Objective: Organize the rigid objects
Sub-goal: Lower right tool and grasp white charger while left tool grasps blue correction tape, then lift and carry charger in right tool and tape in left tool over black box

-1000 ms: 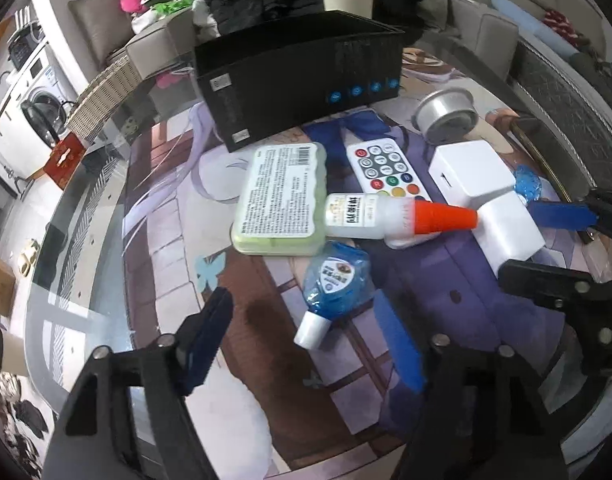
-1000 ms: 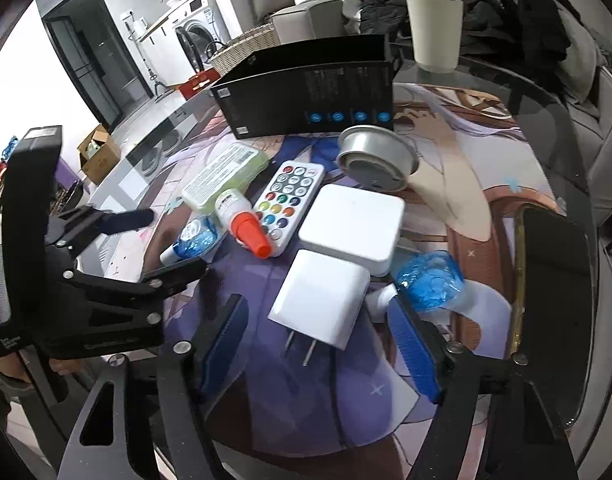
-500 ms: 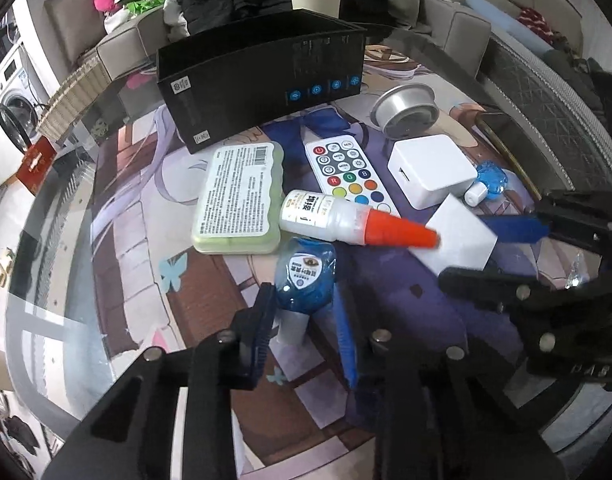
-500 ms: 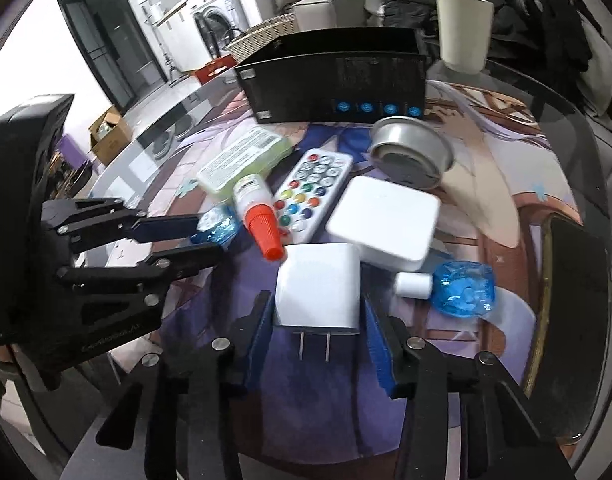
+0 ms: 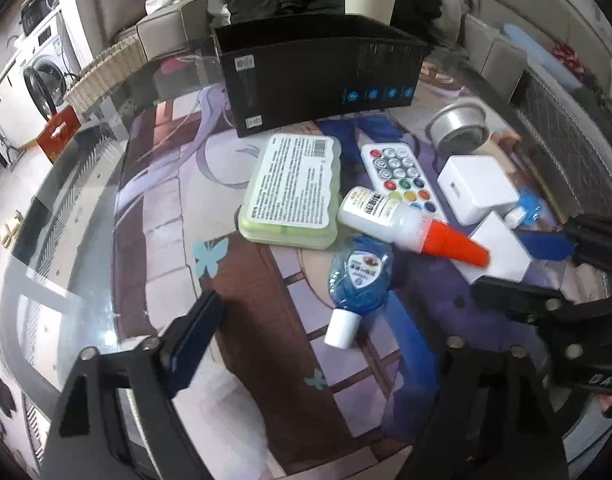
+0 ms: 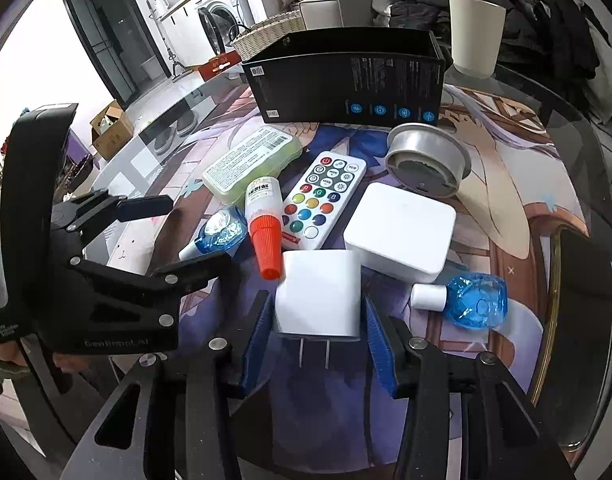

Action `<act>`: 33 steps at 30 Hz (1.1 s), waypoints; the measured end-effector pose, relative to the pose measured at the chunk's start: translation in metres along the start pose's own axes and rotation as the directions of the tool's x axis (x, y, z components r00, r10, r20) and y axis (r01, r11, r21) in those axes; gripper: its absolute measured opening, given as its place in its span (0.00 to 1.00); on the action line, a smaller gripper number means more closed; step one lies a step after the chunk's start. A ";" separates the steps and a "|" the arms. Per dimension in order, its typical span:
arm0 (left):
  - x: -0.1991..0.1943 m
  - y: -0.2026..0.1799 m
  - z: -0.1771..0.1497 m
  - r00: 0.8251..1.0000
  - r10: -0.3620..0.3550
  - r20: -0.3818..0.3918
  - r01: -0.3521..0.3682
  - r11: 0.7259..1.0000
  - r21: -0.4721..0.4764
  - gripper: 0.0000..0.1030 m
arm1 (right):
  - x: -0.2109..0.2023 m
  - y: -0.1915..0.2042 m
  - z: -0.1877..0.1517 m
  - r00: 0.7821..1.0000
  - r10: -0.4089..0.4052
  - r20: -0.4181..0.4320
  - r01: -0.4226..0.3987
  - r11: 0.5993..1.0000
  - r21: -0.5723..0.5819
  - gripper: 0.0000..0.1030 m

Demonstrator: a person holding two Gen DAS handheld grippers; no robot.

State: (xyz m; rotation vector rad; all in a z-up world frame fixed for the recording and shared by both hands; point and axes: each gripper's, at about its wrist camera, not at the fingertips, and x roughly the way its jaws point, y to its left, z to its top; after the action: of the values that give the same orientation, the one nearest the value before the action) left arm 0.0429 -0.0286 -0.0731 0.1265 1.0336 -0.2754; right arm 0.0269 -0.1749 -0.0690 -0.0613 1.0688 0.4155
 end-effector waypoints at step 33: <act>-0.115 -0.006 0.011 0.853 -0.035 0.520 -0.016 0.996 0.093 0.27 | -0.090 0.017 0.005 0.908 -0.003 0.419 0.028 0.998 -0.053 0.41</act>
State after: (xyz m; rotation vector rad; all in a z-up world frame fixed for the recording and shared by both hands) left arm -0.0055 -0.0182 0.0313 0.1228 0.4770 -0.3447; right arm -0.0121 -0.1851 0.0139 -0.0302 0.6302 0.4221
